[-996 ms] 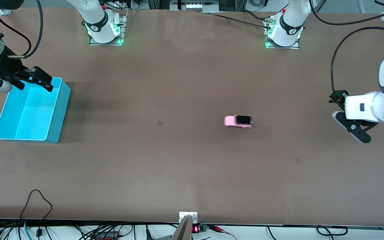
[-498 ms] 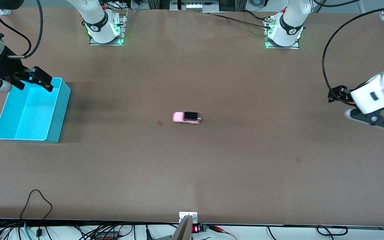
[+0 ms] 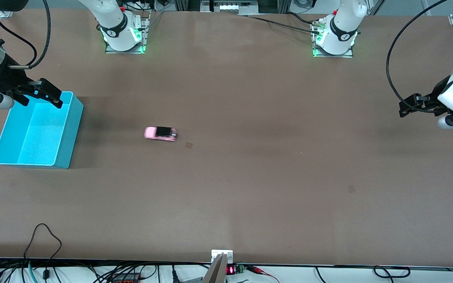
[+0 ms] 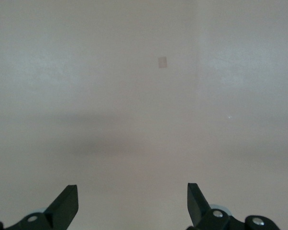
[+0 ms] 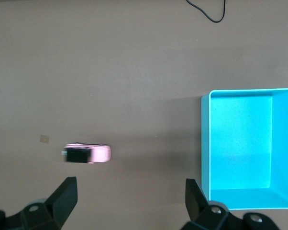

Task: Wind and store pink jeep toy
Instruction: 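Release the jeep and lift the left gripper, letting it roll toward the box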

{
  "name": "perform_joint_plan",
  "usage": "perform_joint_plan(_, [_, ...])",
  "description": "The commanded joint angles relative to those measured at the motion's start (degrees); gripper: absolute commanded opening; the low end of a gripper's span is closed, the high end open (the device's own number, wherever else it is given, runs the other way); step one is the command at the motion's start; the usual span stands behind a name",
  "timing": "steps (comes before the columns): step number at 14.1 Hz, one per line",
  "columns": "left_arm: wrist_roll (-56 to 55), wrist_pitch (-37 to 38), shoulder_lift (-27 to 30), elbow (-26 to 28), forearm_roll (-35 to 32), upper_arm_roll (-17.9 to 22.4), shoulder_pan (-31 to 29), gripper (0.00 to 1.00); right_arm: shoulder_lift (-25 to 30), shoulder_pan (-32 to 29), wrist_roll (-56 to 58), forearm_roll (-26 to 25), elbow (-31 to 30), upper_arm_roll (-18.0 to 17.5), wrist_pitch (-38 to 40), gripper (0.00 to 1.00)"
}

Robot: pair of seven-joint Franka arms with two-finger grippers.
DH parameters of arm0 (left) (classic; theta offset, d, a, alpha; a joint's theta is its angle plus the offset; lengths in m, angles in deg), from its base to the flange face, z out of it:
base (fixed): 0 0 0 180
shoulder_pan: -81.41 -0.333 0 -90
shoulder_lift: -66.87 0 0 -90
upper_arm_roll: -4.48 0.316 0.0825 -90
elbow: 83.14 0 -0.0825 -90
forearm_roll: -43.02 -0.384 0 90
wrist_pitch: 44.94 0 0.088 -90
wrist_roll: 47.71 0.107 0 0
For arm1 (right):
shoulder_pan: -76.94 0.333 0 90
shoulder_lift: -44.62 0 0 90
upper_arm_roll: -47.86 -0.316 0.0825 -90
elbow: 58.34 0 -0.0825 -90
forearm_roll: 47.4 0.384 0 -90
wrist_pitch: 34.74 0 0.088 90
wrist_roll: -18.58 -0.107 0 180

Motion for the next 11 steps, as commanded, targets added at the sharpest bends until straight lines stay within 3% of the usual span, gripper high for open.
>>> perform_joint_plan(1, [5.8, 1.6, 2.2, 1.5, 0.6, 0.8, 1.5, 1.00, -0.6, 0.1, 0.6, -0.2, 1.3, 0.1, 0.3, 1.00])
perform_joint_plan(11, [8.1, 5.2, 2.1, 0.2, 0.7, 0.8, 0.9, 1.00, -0.5, 0.0, 0.6, 0.4, 1.4, 0.1, 0.3, 1.00])
